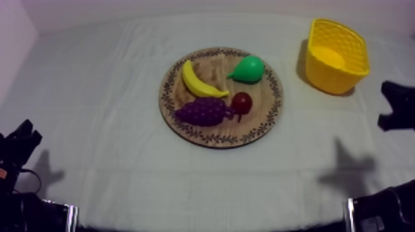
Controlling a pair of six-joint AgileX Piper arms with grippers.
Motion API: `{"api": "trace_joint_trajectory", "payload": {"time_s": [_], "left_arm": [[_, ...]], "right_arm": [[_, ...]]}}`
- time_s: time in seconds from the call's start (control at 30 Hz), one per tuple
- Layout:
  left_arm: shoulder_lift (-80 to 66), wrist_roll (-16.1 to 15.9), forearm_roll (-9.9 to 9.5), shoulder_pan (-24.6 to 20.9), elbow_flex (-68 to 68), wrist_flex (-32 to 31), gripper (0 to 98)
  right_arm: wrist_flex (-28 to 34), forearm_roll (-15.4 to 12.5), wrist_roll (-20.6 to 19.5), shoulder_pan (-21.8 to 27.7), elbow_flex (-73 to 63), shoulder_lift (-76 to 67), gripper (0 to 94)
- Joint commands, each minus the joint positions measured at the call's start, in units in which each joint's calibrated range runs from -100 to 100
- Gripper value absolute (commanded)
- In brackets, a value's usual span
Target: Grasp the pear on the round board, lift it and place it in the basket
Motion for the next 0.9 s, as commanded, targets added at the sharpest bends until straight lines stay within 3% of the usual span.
{"api": "trace_joint_trajectory", "payload": {"time_s": [0.0,0.43,0.87], "left_arm": [[-0.04,0.0,0.01,-0.03,0.0,-0.01,0.1],[-0.04,0.0,0.01,-0.03,0.0,-0.01,0.1],[-0.04,-0.01,0.01,-0.03,0.0,-0.01,0.1]], "right_arm": [[1.4,-1.75,6.89,0.0,-14.92,10.92,0.7],[11.72,-8.1,19.92,-1.69,-52.4,42.16,6.9],[17.5,-5.83,24.48,-8.44,-68.96,68.39,12.9]]}}
